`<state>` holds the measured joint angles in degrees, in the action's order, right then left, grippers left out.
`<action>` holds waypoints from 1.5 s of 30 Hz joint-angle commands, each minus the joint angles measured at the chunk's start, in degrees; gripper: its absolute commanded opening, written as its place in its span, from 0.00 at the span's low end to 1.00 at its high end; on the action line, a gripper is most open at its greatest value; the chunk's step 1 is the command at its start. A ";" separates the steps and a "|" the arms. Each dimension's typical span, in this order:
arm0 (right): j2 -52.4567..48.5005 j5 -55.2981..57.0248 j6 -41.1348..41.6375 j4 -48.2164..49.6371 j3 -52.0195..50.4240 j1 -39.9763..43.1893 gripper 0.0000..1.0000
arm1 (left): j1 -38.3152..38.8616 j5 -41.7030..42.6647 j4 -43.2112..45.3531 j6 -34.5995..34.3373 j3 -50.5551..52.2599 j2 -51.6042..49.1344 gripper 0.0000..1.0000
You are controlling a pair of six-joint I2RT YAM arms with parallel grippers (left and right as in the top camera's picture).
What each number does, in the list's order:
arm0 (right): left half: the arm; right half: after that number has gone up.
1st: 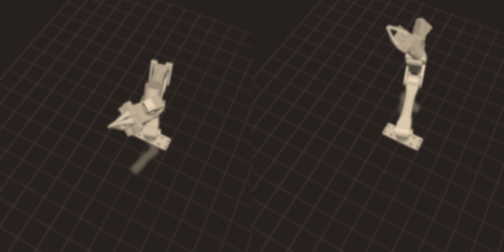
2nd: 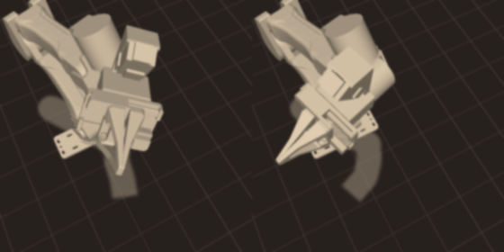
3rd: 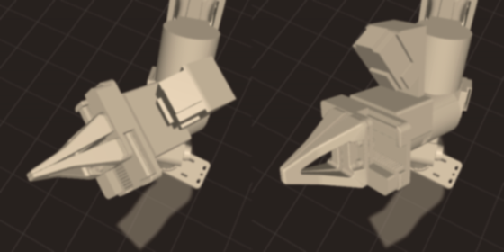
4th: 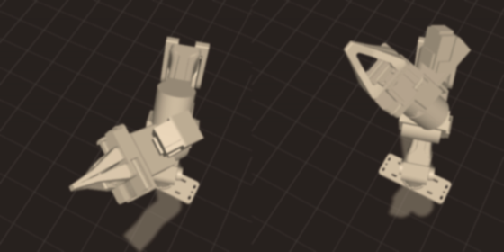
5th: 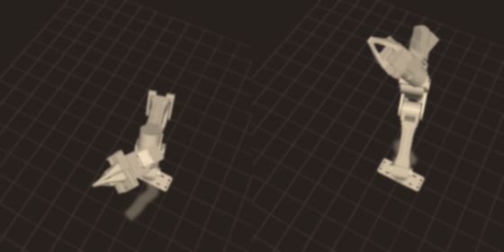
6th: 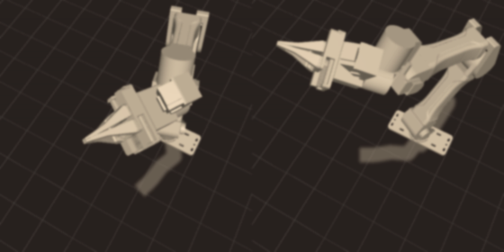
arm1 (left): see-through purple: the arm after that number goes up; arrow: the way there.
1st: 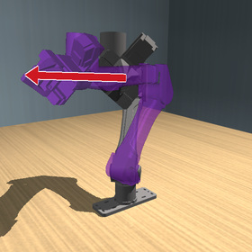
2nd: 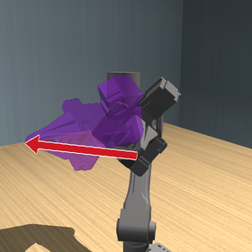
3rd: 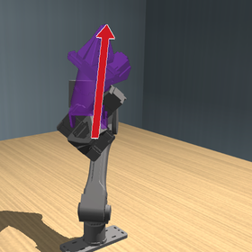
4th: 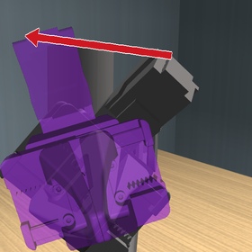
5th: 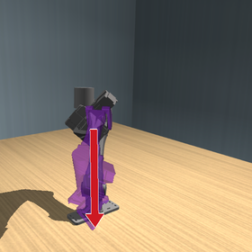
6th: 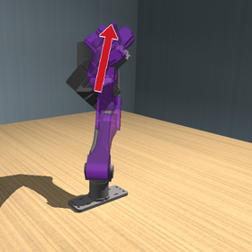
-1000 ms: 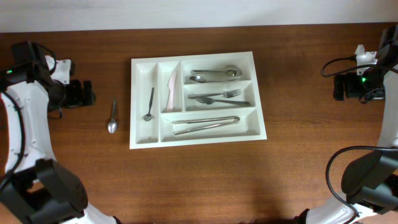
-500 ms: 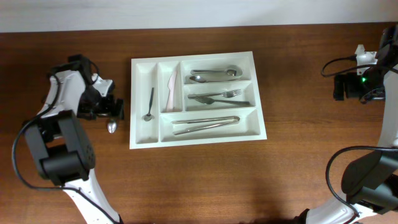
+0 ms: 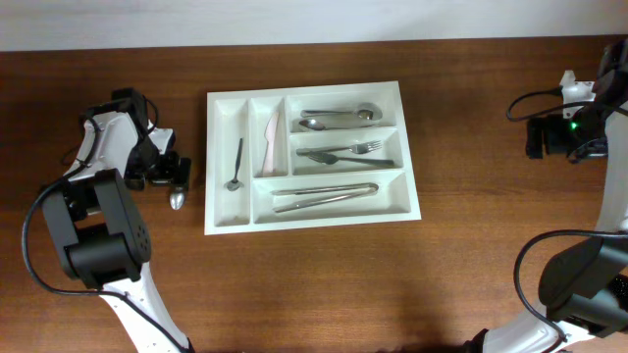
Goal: Pack container
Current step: 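Withdraw the left gripper to the remaining spoon left of the tray, then lower the left gripper over the remaining metal spoon handle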
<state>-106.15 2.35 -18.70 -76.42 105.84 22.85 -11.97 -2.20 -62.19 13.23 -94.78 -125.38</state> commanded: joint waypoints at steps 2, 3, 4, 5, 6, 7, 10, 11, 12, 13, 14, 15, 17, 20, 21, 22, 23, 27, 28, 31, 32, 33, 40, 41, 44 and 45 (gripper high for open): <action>-0.09 0.48 -0.37 0.00 -0.15 0.04 0.99 | -0.15 -0.59 1.27 -0.79 0.26 -0.09 0.99; -0.09 0.48 -0.37 -0.02 -0.15 0.04 0.99 | -0.15 -0.61 1.53 -0.79 0.26 -0.09 0.99; -0.09 0.48 -0.37 0.00 -0.15 0.04 0.99 | -0.15 -0.61 1.79 -0.79 0.26 -0.09 0.99; -0.09 0.48 -0.37 0.00 -0.15 0.04 0.99 | -0.15 -0.61 1.99 -0.76 0.26 -0.09 0.99; -0.09 0.48 -0.37 -0.02 -0.15 0.04 0.99 | -0.15 -0.61 2.19 -0.76 0.26 -0.09 0.99; -0.09 0.48 -0.37 0.00 -0.15 0.04 0.99 | -0.15 -0.61 2.29 -0.74 0.26 -0.09 0.99; -0.09 0.48 -0.37 0.00 -0.15 0.04 0.99 | -0.11 -0.33 2.82 -0.22 0.26 -0.20 0.99; -0.09 0.48 -0.37 -0.02 -0.15 0.04 0.99 | -0.09 -0.15 2.84 0.68 0.26 -0.20 0.99; -0.09 0.48 -0.37 0.00 -0.15 0.04 0.99 | 0.00 -0.20 2.89 1.29 0.26 -0.20 0.99; -0.09 0.48 -0.37 0.00 -0.15 0.04 0.99 | 0.11 -0.20 2.91 1.84 0.26 -0.20 0.99; -0.09 0.48 -0.37 0.00 -0.15 0.04 0.99 | 0.22 -0.42 2.91 1.84 0.26 -0.20 0.99; -0.09 0.48 -0.37 -0.02 -0.15 0.04 0.99 | 0.37 -0.46 2.93 1.81 0.26 -0.20 0.99; -0.09 0.48 -0.37 -0.02 -0.15 0.04 0.99 | 0.76 -0.44 3.06 1.79 0.26 -0.26 0.99; -0.09 0.48 -0.37 0.00 -0.15 0.04 0.99 | 1.46 -0.57 3.08 1.79 0.26 -0.28 0.99; -0.09 0.48 -0.37 -0.02 -0.15 0.04 0.99 | 1.77 -0.66 3.10 1.79 0.26 -0.28 0.99; -0.09 0.48 -0.37 0.00 -0.15 0.04 0.99 | 1.99 -0.66 3.10 1.79 0.26 -0.28 0.99; -0.09 0.48 -0.37 0.00 -0.15 0.04 0.99 | 2.10 -0.66 3.13 1.79 0.26 -0.28 0.99; -0.09 0.48 -0.37 -0.02 -0.15 0.04 0.99 | 2.27 -0.68 3.28 1.18 0.26 -0.28 0.99; -0.09 0.48 -0.37 -0.02 -0.15 0.04 0.99 | 2.27 -0.68 3.28 0.90 0.26 -0.28 0.99; -0.09 0.50 -0.37 -0.02 -0.15 0.04 0.99 | 2.16 -0.63 3.30 0.22 0.26 -0.28 0.99; -0.09 0.48 -0.37 0.00 -0.15 0.04 0.99 | 2.16 -0.63 3.30 0.04 0.26 -0.28 0.99; -0.09 0.50 -0.37 -0.02 -0.15 0.04 0.99 | 2.16 -0.61 3.28 0.04 0.26 -0.31 0.99; -0.09 0.48 -0.37 -0.02 -0.15 0.04 0.99 | 2.12 -0.63 3.26 0.07 0.26 -0.31 0.99; -0.09 0.48 -0.37 0.00 -0.15 0.04 0.99 | 2.12 -0.63 3.26 0.07 0.26 -0.31 0.99; -0.09 0.48 -0.37 -0.02 -0.15 0.04 0.99 | 2.12 -0.61 3.26 0.07 0.26 -0.31 0.99; -0.09 0.48 -0.37 0.00 -0.15 0.04 0.99 | 2.12 -0.61 3.26 0.07 0.26 -0.31 0.99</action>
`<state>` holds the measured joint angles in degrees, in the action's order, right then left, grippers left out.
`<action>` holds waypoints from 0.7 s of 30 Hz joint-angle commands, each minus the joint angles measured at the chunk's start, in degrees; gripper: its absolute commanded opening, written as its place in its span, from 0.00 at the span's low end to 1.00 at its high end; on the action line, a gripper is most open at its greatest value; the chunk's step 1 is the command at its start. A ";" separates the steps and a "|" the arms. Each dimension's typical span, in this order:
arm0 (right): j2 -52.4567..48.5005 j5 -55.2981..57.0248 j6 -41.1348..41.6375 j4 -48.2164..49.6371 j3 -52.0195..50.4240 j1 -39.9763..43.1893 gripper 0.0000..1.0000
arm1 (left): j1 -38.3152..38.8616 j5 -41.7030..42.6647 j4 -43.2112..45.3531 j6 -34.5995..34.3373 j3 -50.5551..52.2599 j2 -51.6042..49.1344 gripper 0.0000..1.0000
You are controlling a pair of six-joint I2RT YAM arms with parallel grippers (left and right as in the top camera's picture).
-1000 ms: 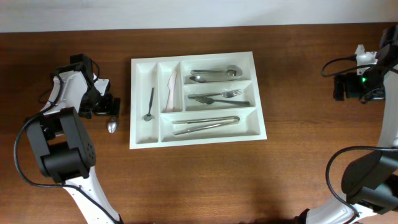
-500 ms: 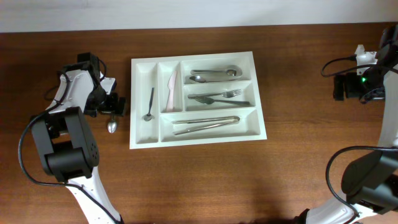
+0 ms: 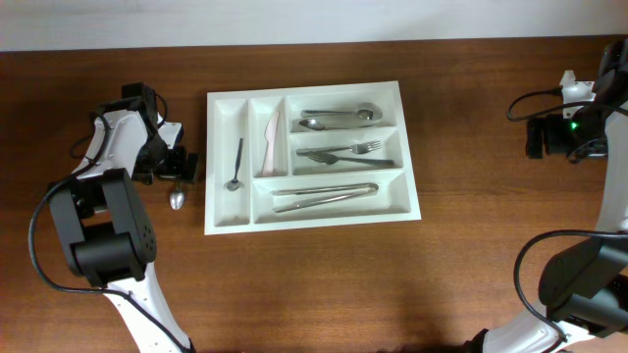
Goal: Pack container
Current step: 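Lower the left gripper over the remaining metal spoon handle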
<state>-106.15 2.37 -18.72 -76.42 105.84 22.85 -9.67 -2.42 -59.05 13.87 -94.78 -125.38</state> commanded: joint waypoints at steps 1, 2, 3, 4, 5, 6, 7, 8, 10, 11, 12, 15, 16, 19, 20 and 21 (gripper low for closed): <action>-0.09 0.46 -0.35 0.00 -0.15 0.04 0.99 | -0.17 -0.39 0.11 -0.57 0.26 -0.31 0.99; -0.09 0.46 -0.35 -0.02 -0.15 0.04 0.99 | -0.17 -0.39 0.11 -0.57 0.26 -0.31 0.99; -0.09 0.46 -0.35 -0.02 -0.15 0.04 0.99 | -0.20 -0.39 0.07 -0.57 0.26 -0.31 0.99; -0.09 0.46 -0.35 -0.02 -0.15 0.04 0.99 | -0.20 -0.39 0.07 -0.57 0.26 -0.31 0.99; -0.09 0.46 -0.35 -0.02 -0.15 0.04 0.99 | -0.17 -0.39 0.09 -0.57 0.26 -0.31 0.99; -0.09 0.46 -0.35 -0.02 -0.15 0.04 0.99 | -0.17 -0.37 0.09 -0.57 0.26 -0.31 0.99; -0.09 0.46 -0.35 0.00 -0.15 0.04 0.99 | -0.17 -0.39 0.09 -0.57 0.26 -0.31 0.99; -0.09 0.46 -0.35 -0.02 -0.15 0.04 0.99 | -0.17 -0.39 0.09 -0.57 0.26 -0.31 0.99; -0.09 0.46 -0.35 -0.02 -0.15 0.04 0.99 | -0.17 -0.39 0.09 -0.57 0.26 -0.31 0.99; -0.09 0.46 -0.35 -0.02 -0.15 0.04 0.99 | -0.17 -0.39 0.09 -0.57 0.26 -0.31 0.99; -0.09 0.46 -0.35 0.00 -0.15 0.04 0.99 | -0.20 -0.39 0.09 -0.55 0.26 -0.31 0.99; -0.09 0.46 -0.35 -0.02 -0.15 0.04 0.99 | -0.17 -0.39 0.13 -0.55 0.28 -0.31 0.99; -0.09 0.46 -0.35 0.00 -0.15 0.04 0.99 | -0.20 -0.39 0.13 -0.52 0.33 -0.31 0.99; -0.09 0.46 -0.35 -0.02 -0.15 0.04 0.99 | -0.22 -0.42 0.13 -0.52 0.55 -0.31 0.99; -0.09 0.48 -0.35 -0.02 -0.15 0.04 0.99 | -0.22 -0.42 0.13 -0.52 0.72 -0.31 0.99; -0.09 0.46 -0.35 0.00 -0.15 0.04 0.99 | -0.22 -0.42 0.15 -0.52 0.96 -0.31 0.99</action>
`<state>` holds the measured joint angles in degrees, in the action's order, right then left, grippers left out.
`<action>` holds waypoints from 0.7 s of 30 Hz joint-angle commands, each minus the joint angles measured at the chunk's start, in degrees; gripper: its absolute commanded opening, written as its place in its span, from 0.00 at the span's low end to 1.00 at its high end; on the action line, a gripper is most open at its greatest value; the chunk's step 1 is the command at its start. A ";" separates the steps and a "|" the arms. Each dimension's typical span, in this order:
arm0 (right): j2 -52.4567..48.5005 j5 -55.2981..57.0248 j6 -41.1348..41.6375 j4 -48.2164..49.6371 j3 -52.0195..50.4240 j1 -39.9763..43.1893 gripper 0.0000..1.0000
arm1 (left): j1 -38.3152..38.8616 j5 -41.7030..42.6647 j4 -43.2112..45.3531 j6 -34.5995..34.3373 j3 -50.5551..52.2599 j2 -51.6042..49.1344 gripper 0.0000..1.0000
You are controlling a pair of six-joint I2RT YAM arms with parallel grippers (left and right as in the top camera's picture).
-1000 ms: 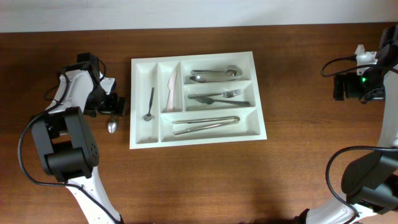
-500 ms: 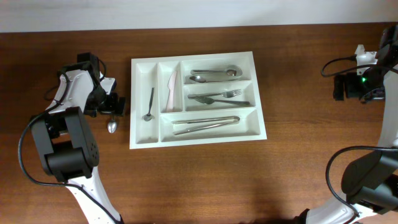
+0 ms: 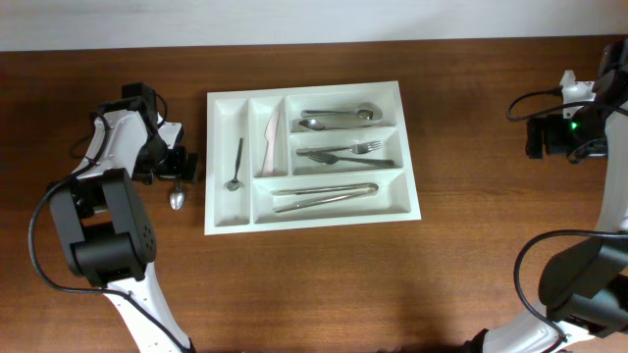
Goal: Pack container
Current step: 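Lower the left gripper over the remaining metal spoon handle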
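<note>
The white cutlery tray (image 3: 407, 147) lies mid-table. Its compartments hold a small spoon (image 3: 235, 167), a white knife (image 3: 270, 137), spoons (image 3: 339, 118), forks (image 3: 348, 152) and tongs (image 3: 324, 193). A loose metal spoon (image 3: 177, 199) lies on the table just left of the tray. Its handle runs up under my left gripper (image 3: 180, 169), which sits over it; the fingers' spacing is too small to read. My right gripper (image 3: 538, 137) rests far right, away from the tray, its jaws unclear.
The wooden table (image 3: 314, 275) runs under everything. Cables trail by the right arm (image 3: 579, 127) at the far right edge. The left arm's base (image 3: 98, 235) stands at the front left.
At first my left gripper sat a little lower and further left over the loose spoon's handle. By the second moment it had shifted slightly up and right, the spoon's bowl staying in place. It is unchanged now. The right arm never moved.
</note>
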<state>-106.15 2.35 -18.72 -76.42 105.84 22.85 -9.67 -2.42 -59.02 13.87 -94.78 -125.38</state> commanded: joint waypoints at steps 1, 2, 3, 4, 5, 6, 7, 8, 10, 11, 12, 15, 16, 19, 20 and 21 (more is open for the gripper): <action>-0.09 0.48 -0.35 0.00 -0.15 0.04 0.99 | -0.22 -0.44 0.13 -0.52 1.14 -0.31 0.99; -0.09 0.48 -0.35 -0.02 -0.15 0.04 0.99 | -0.22 -0.42 0.20 -0.52 1.31 -0.31 0.99; -0.09 0.48 -0.35 0.00 -0.15 0.04 0.99 | -0.22 -0.44 0.35 -0.52 1.46 -0.31 0.99; -0.09 0.48 -0.35 -0.02 -0.15 0.04 0.99 | -0.22 -0.44 0.39 -0.52 1.49 -0.31 0.99; -0.09 0.48 -0.35 0.00 -0.15 0.04 0.99 | -0.22 -0.44 0.55 -0.55 1.55 -0.31 0.99; -0.09 0.48 -0.35 -0.02 -0.15 0.04 0.99 | -0.22 -0.44 0.66 -0.55 1.66 -0.31 0.99; -0.09 0.48 -0.35 -0.02 -0.15 0.04 0.99 | -0.22 -0.42 0.74 -0.55 1.75 -0.31 0.99; -0.09 0.48 -0.35 -0.02 -0.15 0.04 0.99 | -0.22 -0.42 0.74 -0.55 1.75 -0.31 0.99; -0.09 0.48 -0.35 0.00 -0.15 0.04 0.99 | -0.22 -0.44 0.74 -0.55 1.75 -0.31 0.99; -0.09 0.48 -0.35 -0.02 -0.15 0.04 0.99 | -0.22 -0.44 0.74 -0.55 1.75 -0.31 0.99; -0.09 0.48 -0.35 -0.02 -0.15 0.04 0.99 | -0.22 -0.42 0.74 -0.55 1.75 -0.31 0.99; -0.09 0.48 -0.35 0.00 -0.15 0.04 0.99 | -0.22 -0.42 0.74 -0.55 1.75 -0.31 0.99; -0.09 0.50 -0.35 -0.02 -0.15 0.04 0.99 | -0.22 -0.39 0.72 -0.55 1.75 -0.31 0.99; -0.09 0.48 -0.35 -0.02 -0.15 0.04 0.99 | -0.22 -0.39 0.63 -0.57 1.81 -0.31 0.99; -0.09 0.48 -0.35 -0.02 -0.15 0.04 0.99 | -0.22 -0.37 0.48 -0.57 1.81 -0.31 0.99; -0.09 0.48 -0.35 0.00 -0.15 0.04 0.99 | -0.22 -0.39 0.35 -0.57 1.86 -0.31 0.99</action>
